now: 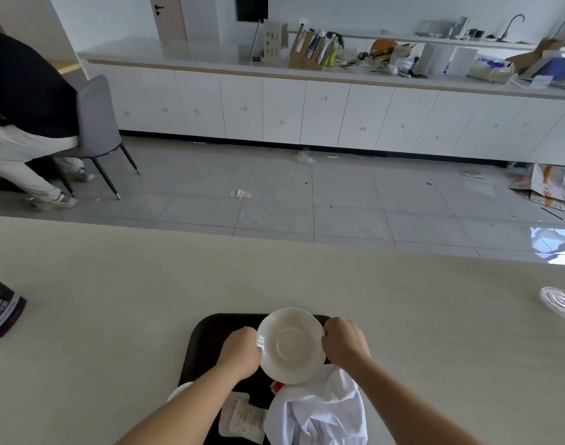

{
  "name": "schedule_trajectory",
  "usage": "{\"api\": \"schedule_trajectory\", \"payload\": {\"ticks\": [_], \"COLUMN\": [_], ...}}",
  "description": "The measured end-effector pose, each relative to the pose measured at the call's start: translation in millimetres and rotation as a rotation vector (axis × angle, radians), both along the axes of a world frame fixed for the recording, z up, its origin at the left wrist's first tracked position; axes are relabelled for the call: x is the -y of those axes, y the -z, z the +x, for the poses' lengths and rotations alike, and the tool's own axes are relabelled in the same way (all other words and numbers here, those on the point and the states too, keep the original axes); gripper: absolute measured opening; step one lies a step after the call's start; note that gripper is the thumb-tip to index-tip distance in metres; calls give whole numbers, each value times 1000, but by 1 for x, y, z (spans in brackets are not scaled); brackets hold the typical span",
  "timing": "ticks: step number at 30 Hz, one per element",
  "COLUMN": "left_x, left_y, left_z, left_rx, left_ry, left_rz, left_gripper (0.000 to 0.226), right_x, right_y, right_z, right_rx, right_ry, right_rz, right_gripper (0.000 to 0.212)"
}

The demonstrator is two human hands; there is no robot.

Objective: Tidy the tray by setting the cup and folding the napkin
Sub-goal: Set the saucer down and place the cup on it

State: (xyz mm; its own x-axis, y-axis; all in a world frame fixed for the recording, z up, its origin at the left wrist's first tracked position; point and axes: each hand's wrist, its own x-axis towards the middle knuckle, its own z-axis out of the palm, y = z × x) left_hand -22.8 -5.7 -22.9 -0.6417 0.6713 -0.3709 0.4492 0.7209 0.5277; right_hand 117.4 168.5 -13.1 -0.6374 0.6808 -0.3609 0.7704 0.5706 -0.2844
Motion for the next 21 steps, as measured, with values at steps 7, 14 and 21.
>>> {"api": "schedule_trajectory", "payload": {"ticks": [7,14,21], "left_x": [30,61,87], "left_y": [-14,-14,0], "left_z": [-36,-65,-79], "left_rx": [-34,-62,-56], "left_ry": [-32,-111,-156], "left_rz": [-37,-47,-37], "left_gripper": [18,15,15], "right_x": [29,62,88], "right_y": [-13,-10,3], "right_z": [-34,-64,-79], "right_rx": [-23,-71,-117], "right_ry": [-77,-33,35], "right_rz": [11,-79,-112], "right_gripper": [12,12,13]}}
